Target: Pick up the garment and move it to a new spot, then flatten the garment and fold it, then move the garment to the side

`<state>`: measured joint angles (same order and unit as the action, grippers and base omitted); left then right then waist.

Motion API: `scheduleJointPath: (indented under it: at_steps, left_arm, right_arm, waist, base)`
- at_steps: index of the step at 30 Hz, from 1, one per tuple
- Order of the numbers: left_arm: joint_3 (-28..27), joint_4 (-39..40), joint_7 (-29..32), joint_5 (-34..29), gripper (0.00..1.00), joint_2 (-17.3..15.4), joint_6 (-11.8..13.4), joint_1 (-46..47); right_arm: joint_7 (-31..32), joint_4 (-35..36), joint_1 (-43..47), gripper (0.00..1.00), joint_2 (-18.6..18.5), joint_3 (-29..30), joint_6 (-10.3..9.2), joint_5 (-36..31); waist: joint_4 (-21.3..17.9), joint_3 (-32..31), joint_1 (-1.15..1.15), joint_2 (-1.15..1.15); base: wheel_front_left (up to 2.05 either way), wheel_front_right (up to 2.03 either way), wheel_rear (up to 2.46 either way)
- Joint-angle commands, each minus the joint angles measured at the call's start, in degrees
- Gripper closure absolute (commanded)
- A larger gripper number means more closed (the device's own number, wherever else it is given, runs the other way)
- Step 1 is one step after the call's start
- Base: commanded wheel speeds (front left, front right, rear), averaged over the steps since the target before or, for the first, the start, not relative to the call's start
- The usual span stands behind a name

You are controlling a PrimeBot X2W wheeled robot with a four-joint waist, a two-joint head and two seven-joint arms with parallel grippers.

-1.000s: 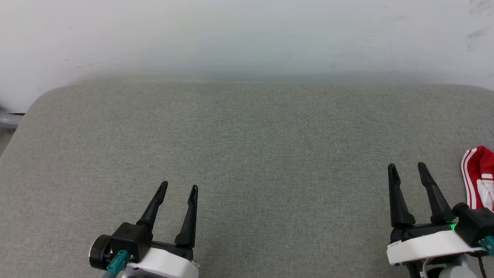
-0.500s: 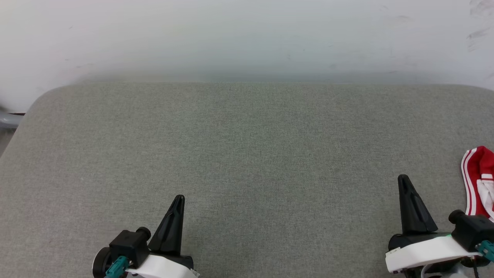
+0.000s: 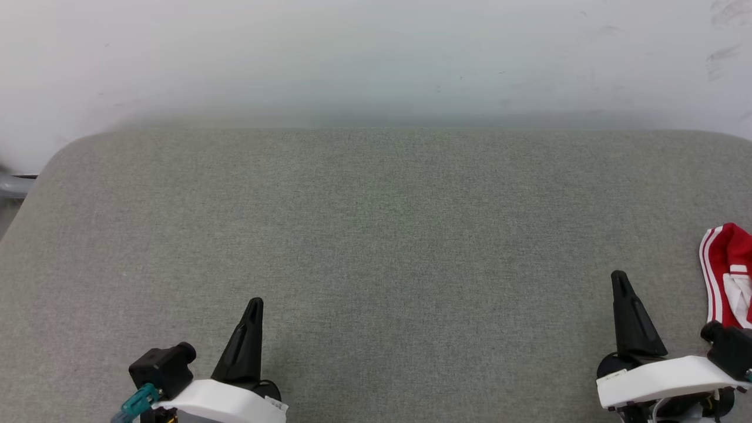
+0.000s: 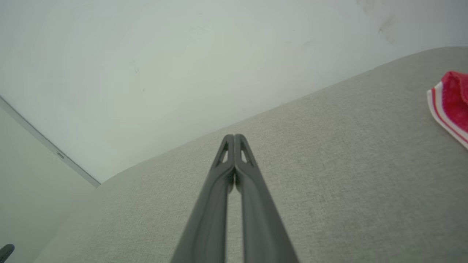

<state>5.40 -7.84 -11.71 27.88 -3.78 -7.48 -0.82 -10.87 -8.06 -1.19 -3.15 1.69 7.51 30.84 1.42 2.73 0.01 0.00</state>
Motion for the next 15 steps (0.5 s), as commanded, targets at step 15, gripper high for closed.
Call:
scheduleJointPath:
  at_steps: [15]
  left_arm:
    - [-1.5, -1.1, 3.1, 15.9, 1.00, -1.0, 0.0, 3.0]
  right_arm:
    - [3.5, -0.8, -2.2, 1.00, -0.7, 0.7, -0.01, 14.6]
  waist:
    - [-0.2, -0.4, 0.00, 0.00]
  base:
    - [0.00, 0.00, 0.00]
